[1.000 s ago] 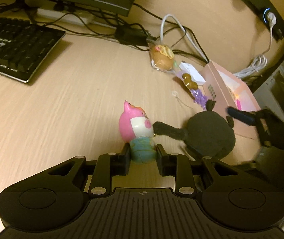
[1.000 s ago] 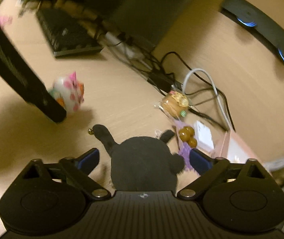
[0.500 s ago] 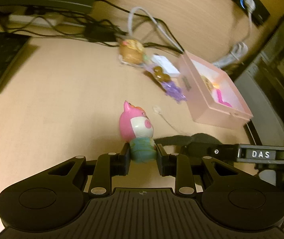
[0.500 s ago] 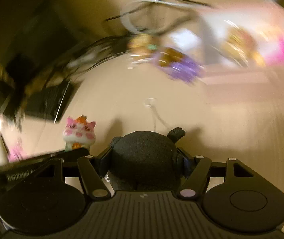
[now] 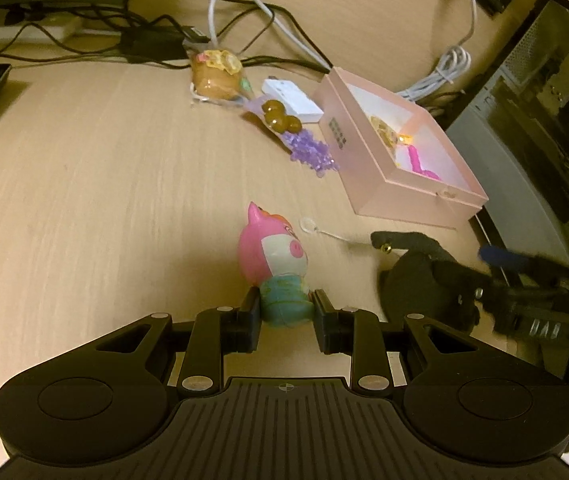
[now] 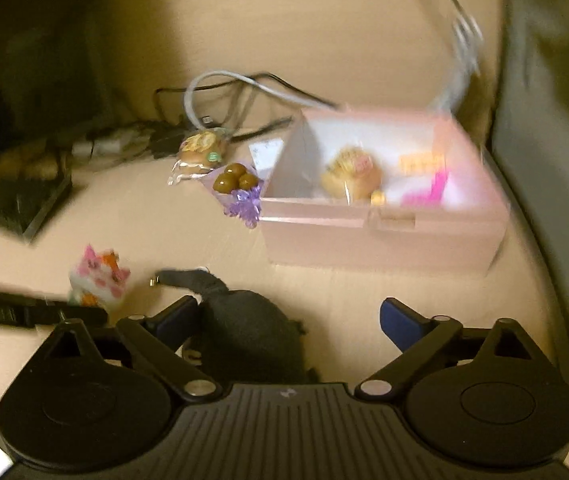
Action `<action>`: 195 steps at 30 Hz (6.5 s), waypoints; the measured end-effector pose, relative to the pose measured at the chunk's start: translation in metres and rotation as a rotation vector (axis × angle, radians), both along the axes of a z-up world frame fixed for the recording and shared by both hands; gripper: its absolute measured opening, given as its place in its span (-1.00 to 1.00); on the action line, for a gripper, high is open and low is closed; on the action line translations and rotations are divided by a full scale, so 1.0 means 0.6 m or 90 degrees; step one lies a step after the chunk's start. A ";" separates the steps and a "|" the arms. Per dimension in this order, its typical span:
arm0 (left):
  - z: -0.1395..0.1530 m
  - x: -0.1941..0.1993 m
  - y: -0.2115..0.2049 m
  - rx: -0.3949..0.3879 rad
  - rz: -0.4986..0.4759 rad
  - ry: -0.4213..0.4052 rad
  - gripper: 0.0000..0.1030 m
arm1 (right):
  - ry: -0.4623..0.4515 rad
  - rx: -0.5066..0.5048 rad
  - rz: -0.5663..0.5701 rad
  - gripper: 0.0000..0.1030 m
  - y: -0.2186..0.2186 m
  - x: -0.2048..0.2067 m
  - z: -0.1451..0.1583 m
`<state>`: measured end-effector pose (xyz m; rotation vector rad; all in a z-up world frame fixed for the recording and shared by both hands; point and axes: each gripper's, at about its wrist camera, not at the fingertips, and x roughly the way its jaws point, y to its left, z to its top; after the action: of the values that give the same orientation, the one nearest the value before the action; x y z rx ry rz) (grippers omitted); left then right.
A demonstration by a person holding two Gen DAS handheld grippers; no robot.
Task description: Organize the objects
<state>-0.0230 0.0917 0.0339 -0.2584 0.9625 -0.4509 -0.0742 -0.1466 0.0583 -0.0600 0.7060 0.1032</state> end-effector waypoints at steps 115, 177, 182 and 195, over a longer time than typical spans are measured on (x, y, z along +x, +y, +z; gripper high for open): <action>-0.030 0.308 -0.104 -0.090 0.219 0.023 -0.47 | -0.023 -0.057 -0.112 0.72 -0.043 -0.010 -0.004; 0.006 0.035 0.190 0.028 0.139 -0.023 -0.68 | 0.059 -0.049 0.055 0.32 0.263 0.515 -0.040; 0.000 0.051 0.178 0.017 0.127 -0.020 -0.68 | 0.090 -0.012 0.079 0.02 0.250 0.481 -0.039; -0.004 0.057 0.130 -0.020 0.123 -0.026 -0.68 | 0.149 0.071 0.158 0.00 0.203 0.234 -0.018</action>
<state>0.0113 0.1698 0.0316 -0.3651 0.8818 -0.2934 0.0662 -0.0248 0.0474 -0.0289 0.9239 0.3927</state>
